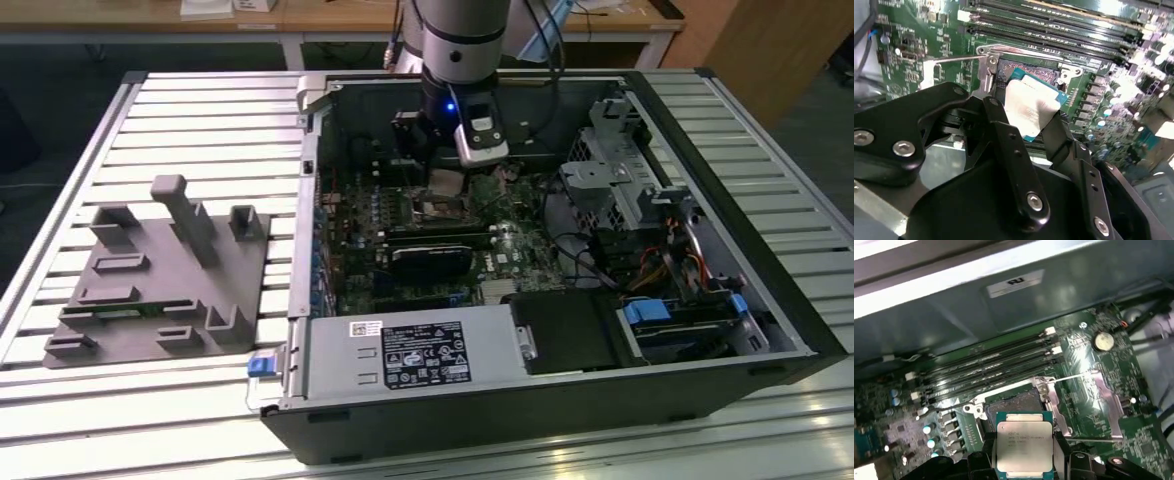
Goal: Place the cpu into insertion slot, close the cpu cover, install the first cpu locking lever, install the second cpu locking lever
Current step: 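Place the cpu into insertion slot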
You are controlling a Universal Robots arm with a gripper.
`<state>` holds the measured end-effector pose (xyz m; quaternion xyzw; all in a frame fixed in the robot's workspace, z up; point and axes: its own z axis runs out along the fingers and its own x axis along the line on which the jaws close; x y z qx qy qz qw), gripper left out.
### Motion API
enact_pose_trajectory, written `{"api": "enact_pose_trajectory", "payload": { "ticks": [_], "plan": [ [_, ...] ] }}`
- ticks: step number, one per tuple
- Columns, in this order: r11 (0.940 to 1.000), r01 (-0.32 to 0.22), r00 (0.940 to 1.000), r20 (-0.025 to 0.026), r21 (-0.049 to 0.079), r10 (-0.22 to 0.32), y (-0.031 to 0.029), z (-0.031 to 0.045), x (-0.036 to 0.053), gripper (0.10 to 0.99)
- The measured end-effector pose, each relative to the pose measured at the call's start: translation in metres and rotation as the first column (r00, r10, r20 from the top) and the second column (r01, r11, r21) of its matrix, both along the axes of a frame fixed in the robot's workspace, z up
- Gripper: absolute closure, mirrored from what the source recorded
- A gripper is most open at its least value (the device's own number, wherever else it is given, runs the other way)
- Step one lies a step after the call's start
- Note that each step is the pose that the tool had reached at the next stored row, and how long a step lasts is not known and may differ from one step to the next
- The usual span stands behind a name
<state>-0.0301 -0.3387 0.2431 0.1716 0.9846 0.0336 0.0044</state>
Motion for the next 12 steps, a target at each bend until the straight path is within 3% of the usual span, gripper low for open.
{"api": "enact_pose_trajectory", "payload": {
  "ticks": [6,12],
  "plan": [
    [0.9945,0.104,0.9945,0.0,0.0,-0.104,0.0,-0.0009,0.0,0.549],
    [0.9787,0.205,0.9787,0.0001,-0.001,-0.205,0.0,-0.0015,0.0,0.549]
  ]
}}
